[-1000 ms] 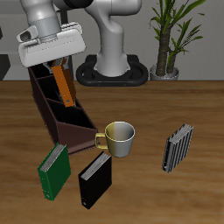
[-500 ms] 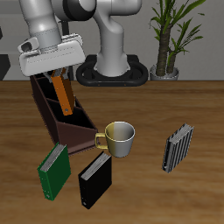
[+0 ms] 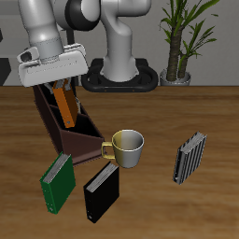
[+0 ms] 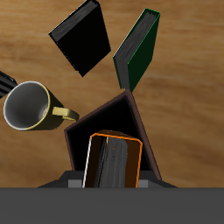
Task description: Place the yellow book into the right desk caddy's front compartment and place the orange book into the right desk caddy's left compartment and place the black book into the right desk caddy's back compartment
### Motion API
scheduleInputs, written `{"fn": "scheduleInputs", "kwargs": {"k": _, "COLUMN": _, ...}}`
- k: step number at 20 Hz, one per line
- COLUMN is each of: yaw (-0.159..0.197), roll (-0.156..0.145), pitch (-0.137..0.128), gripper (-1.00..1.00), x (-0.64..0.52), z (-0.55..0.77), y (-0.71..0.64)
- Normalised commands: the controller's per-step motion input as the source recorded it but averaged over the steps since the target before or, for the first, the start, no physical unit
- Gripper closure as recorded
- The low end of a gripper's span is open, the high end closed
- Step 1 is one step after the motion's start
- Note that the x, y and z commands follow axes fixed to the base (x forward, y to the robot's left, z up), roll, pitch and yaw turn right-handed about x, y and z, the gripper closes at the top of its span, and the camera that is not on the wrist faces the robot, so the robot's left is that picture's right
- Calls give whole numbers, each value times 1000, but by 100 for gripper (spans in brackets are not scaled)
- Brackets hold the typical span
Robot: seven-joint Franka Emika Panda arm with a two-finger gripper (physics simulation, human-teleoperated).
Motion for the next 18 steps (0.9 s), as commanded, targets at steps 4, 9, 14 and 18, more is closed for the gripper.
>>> {"fn": "scheduleInputs", "kwargs": {"k": 4, "yaw": -25, "roll": -21, "pitch": 35, "gripper": 100, "x": 104, "z": -245, "y": -106}}
{"fn": "scheduleInputs", "kwargs": {"k": 9, "yaw": -1, "roll": 9, "pitch": 25, "gripper": 100, "x": 35, "z": -201, "y": 65}}
{"fn": "scheduleInputs", "kwargs": {"k": 14, "yaw": 29, "roll": 54, "pitch": 7, "gripper": 100, "x": -21, "z": -144, "y": 266}}
{"fn": "scheduleInputs", "kwargs": {"k": 18, "yaw": 69, "roll": 14, "pitch": -81, "gripper": 100, "x": -68, "z": 183, "y": 81}}
